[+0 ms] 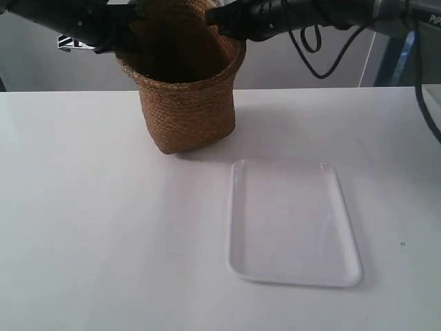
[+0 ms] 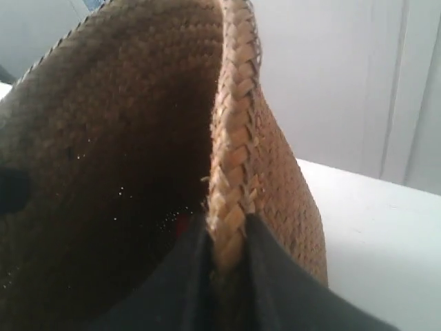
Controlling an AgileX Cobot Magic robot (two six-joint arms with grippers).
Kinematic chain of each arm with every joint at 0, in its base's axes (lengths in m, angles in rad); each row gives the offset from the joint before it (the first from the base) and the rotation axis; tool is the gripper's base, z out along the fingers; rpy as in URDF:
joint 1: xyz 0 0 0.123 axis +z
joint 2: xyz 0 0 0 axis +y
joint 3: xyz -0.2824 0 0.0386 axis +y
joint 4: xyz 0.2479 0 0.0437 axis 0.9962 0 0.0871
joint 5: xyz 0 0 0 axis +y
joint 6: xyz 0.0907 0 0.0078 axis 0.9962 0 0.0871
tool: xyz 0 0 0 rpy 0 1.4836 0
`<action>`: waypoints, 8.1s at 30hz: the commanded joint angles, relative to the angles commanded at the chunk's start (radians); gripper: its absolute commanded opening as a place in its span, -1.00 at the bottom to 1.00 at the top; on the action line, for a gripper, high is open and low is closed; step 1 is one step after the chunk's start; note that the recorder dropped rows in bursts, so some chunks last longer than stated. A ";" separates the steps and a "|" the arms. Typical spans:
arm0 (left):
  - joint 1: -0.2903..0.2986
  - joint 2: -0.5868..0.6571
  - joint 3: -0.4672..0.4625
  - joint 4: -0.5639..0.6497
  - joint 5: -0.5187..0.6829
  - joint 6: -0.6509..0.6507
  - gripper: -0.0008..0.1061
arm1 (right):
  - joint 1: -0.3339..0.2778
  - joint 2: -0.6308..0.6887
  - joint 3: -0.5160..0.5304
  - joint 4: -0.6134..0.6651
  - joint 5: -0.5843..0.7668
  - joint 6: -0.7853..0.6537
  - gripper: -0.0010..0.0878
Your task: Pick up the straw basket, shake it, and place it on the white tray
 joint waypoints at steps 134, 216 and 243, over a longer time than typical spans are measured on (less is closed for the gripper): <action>-0.081 -1.177 1.019 -0.921 0.178 1.214 -0.99 | 0.376 -1.276 1.145 -0.290 -0.380 0.562 -0.98; -0.081 -1.207 0.975 -0.804 0.112 1.010 -0.99 | 0.428 -1.338 1.033 -0.687 -0.238 0.816 -0.98; -0.081 -1.195 1.124 -0.821 0.073 0.969 -0.99 | 0.419 -1.252 1.194 -0.744 -0.390 0.923 -0.98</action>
